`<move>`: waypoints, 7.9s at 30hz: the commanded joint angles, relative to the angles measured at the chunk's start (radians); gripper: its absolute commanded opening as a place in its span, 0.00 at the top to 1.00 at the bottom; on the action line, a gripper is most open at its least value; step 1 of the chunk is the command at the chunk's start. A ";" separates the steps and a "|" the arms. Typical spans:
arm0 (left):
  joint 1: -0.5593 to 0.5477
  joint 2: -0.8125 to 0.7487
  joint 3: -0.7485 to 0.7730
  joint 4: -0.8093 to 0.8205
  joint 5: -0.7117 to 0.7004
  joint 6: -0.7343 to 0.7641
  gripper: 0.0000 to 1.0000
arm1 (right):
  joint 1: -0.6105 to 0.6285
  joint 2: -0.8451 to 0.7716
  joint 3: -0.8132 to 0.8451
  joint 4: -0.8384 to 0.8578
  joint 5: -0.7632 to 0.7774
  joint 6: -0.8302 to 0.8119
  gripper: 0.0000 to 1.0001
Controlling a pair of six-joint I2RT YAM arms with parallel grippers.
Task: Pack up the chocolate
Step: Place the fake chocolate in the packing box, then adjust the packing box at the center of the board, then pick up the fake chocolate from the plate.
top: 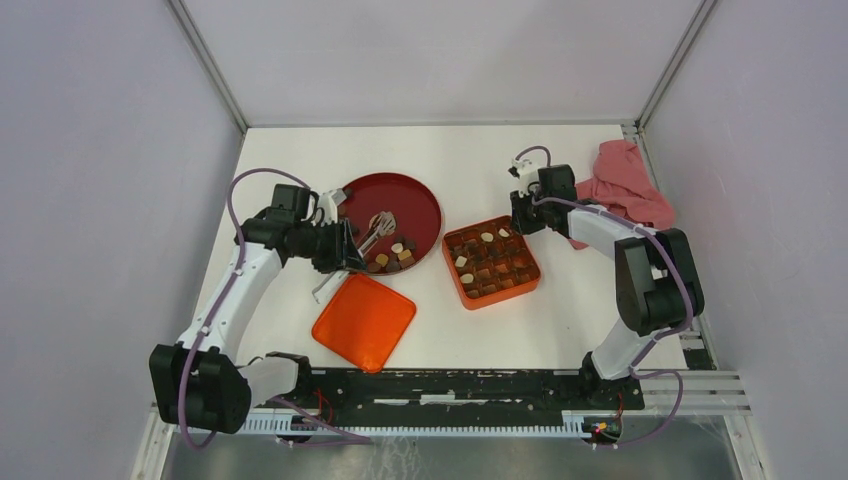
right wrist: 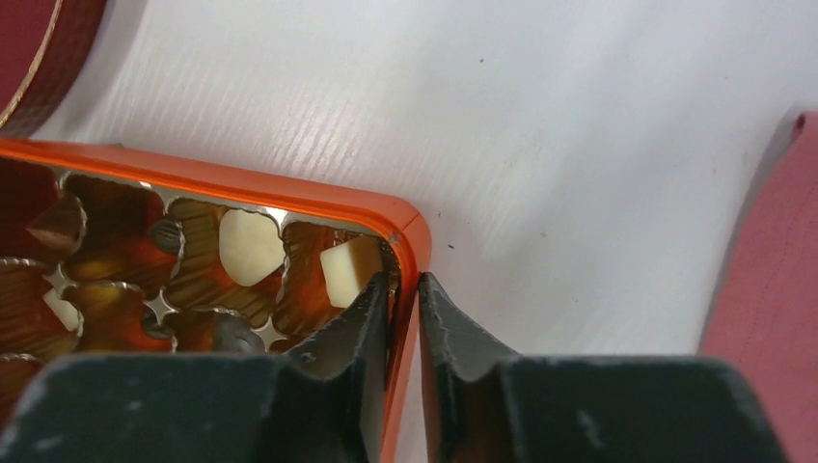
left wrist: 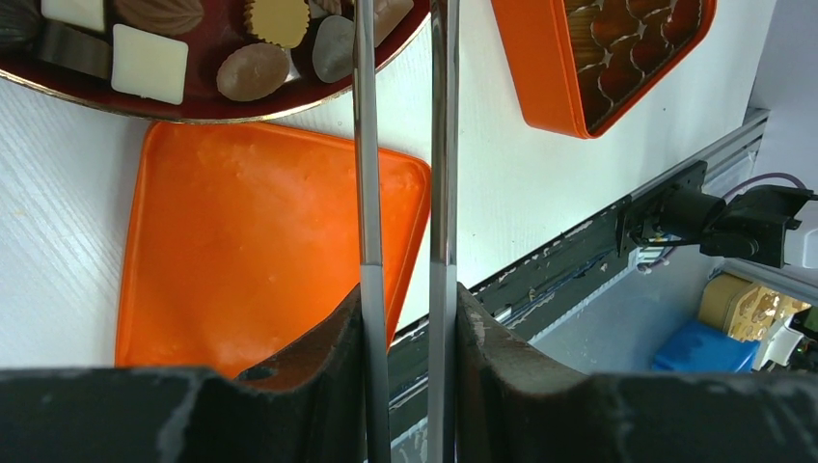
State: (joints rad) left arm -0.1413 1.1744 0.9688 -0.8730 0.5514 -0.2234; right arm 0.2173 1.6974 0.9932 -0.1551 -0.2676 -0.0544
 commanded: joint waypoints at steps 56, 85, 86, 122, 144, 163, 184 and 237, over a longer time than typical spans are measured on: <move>-0.466 -0.058 0.034 0.279 0.000 -0.181 0.98 | -0.010 -0.111 -0.136 0.148 0.007 0.192 0.93; -0.734 0.263 0.194 0.160 -0.179 -0.103 0.98 | -0.076 -0.266 -0.191 0.184 -0.127 0.034 0.36; -0.735 0.270 0.200 0.159 -0.189 -0.102 0.98 | -0.082 -0.269 -0.192 0.186 -0.131 0.035 0.36; -0.757 0.321 0.235 0.122 -0.233 -0.086 0.59 | -0.140 -0.283 -0.208 0.200 -0.202 0.049 0.31; -0.299 0.144 0.304 -0.131 -0.402 -0.022 0.66 | -0.191 -0.334 -0.185 0.103 -0.367 -0.123 0.28; -0.128 0.256 0.323 -0.213 -0.527 -0.001 0.63 | -0.192 -0.308 -0.196 0.140 -0.410 -0.094 0.27; -0.058 0.447 0.487 -0.294 -0.590 0.262 0.62 | -0.190 -0.293 -0.200 0.147 -0.423 -0.085 0.27; 0.020 0.482 0.462 -0.285 -0.548 0.248 0.58 | -0.191 -0.280 -0.200 0.147 -0.427 -0.082 0.26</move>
State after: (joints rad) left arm -0.1257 1.6638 1.4197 -1.1652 0.0391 -0.0105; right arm 0.0296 1.4220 0.7780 -0.0418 -0.6754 -0.1436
